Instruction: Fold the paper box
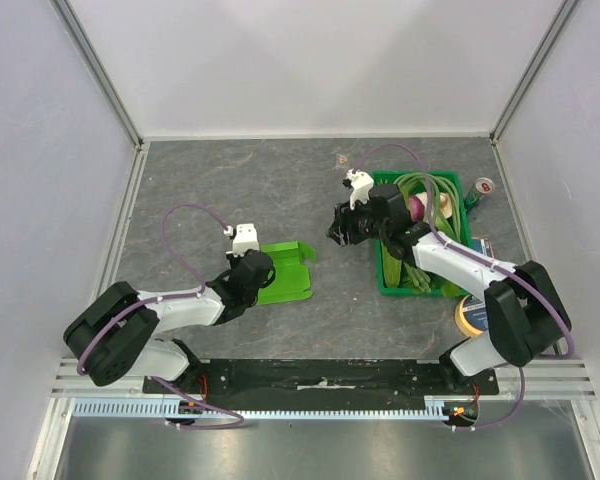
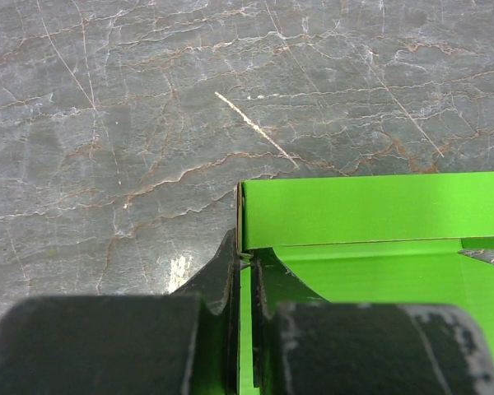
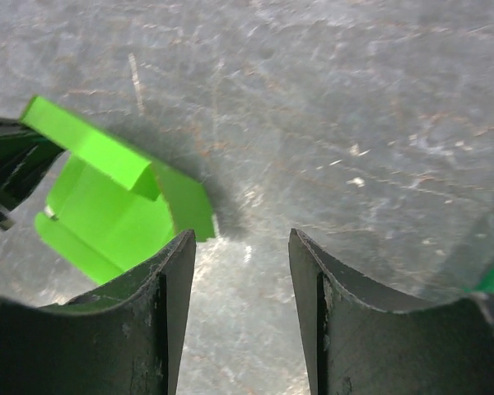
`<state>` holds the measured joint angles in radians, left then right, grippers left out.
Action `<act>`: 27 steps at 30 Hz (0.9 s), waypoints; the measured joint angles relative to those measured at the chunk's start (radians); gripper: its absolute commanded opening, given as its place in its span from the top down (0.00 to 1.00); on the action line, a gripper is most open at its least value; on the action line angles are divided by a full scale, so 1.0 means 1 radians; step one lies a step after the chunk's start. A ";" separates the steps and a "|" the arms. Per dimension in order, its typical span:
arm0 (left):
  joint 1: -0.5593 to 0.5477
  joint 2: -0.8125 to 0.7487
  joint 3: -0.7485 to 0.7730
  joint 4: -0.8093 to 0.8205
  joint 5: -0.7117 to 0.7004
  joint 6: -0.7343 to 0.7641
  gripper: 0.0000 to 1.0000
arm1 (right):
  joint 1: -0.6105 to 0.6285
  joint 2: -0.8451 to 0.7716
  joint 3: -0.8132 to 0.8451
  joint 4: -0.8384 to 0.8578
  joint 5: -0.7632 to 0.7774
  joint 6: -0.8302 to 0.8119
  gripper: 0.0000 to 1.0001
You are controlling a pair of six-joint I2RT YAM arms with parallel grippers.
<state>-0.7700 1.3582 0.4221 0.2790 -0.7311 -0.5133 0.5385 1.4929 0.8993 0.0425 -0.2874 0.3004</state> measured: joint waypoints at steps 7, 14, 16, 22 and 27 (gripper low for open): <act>0.000 0.000 0.000 0.000 0.000 0.000 0.98 | 0.018 0.083 0.057 -0.016 0.090 -0.144 0.45; 0.000 0.000 0.000 0.000 0.000 0.000 0.98 | 0.097 0.200 0.072 -0.024 0.056 -0.282 0.47; 0.000 0.000 0.000 0.000 0.000 0.000 0.98 | 0.116 0.216 0.076 -0.029 0.033 -0.313 0.48; 0.000 0.000 0.000 0.000 0.000 0.000 0.98 | 0.168 0.244 0.089 -0.009 -0.005 -0.351 0.49; 0.000 0.000 0.000 0.000 0.000 0.000 0.98 | 0.173 0.252 0.087 0.044 -0.034 -0.346 0.47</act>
<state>-0.7700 1.3586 0.4221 0.2787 -0.7315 -0.5133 0.7116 1.7451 0.9867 0.0864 -0.3218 -0.0456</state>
